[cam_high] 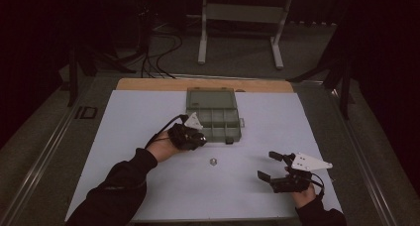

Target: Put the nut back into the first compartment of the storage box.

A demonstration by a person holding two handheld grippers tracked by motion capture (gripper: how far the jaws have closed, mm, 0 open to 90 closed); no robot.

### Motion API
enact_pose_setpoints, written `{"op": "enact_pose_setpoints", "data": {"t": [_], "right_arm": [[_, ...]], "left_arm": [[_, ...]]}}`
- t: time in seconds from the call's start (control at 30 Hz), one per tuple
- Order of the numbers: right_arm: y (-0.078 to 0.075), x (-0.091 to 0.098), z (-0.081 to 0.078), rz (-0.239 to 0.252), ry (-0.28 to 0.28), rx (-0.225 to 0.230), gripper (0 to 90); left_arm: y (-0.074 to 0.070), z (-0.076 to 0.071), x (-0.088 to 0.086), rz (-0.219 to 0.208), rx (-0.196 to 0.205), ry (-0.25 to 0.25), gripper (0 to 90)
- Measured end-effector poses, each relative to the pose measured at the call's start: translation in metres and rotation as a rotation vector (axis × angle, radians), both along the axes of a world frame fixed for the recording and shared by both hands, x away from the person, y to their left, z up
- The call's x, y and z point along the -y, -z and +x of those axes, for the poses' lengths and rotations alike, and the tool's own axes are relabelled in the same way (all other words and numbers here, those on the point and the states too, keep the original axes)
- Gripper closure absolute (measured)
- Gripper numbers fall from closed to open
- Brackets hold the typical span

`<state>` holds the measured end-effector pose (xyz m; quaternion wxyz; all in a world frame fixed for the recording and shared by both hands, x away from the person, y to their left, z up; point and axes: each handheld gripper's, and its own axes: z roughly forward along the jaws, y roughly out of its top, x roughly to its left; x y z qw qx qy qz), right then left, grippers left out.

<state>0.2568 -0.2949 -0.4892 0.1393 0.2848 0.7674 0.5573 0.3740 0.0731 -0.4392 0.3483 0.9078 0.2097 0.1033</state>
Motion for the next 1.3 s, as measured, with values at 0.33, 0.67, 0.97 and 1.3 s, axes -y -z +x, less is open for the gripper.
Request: {"op": "enact_pose_setpoints", "data": {"t": [0.33, 0.67, 0.97, 1.3], "right_arm": [[0.0, 0.0, 0.0, -0.001, -0.001, 0.0, 14.2], [0.001, 0.0, 0.001, -0.002, -0.005, 0.0, 14.2], [0.001, -0.001, 0.001, -0.004, -0.007, -0.01, 14.2], [0.002, 0.0, 0.001, 0.006, -0.008, -0.009, 14.2]], "left_arm": [[-0.031, 0.031, -0.007, -0.035, 0.053, -0.12, 69.9], [-0.029, 0.07, -0.018, -0.079, 0.035, -0.302, 69.9], [-0.003, 0.092, -0.017, -0.076, -0.026, -0.443, 69.8], [0.023, 0.103, -0.006, -0.044, -0.073, -0.48, 69.8]]}}
